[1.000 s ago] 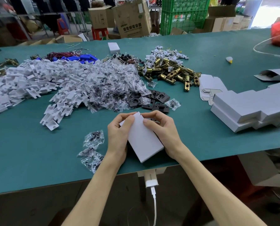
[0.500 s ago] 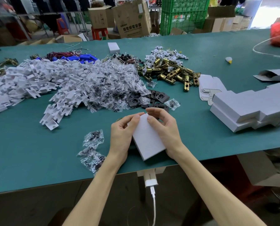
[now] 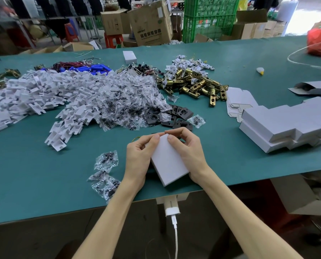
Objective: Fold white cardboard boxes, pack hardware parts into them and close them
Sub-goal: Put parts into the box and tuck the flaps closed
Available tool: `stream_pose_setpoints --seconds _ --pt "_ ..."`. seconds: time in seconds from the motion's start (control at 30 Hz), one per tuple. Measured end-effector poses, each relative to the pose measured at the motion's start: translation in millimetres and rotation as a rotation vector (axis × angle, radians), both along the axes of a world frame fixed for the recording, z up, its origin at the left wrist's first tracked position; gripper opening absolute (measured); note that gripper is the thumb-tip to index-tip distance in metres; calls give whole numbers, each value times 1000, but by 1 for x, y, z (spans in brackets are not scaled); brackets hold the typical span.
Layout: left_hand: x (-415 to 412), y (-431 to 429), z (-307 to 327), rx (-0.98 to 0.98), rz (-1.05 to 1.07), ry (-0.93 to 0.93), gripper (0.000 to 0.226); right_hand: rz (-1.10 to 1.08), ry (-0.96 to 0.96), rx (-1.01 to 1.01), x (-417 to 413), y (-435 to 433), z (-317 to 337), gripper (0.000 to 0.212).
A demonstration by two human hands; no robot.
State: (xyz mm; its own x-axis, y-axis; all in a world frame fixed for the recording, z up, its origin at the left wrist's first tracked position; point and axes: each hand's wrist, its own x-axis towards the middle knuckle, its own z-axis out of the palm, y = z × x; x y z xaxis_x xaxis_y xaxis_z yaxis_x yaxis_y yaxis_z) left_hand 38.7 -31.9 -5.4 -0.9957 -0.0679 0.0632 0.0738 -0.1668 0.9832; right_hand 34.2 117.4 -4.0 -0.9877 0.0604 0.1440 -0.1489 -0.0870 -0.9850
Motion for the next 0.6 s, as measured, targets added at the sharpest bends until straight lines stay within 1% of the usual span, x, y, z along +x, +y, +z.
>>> stream_pose_setpoints --seconds 0.27,0.47,0.6 --pt "1 -1 1 -19 -37 7 17 -29 -3 -16 0 -1 0 6" --pt "0 0 0 -33 -10 21 15 -61 -22 -25 -1 0 -1 6" --pt "-1 1 -1 -4 -5 8 17 -65 -32 -25 -2 -1 -2 5"
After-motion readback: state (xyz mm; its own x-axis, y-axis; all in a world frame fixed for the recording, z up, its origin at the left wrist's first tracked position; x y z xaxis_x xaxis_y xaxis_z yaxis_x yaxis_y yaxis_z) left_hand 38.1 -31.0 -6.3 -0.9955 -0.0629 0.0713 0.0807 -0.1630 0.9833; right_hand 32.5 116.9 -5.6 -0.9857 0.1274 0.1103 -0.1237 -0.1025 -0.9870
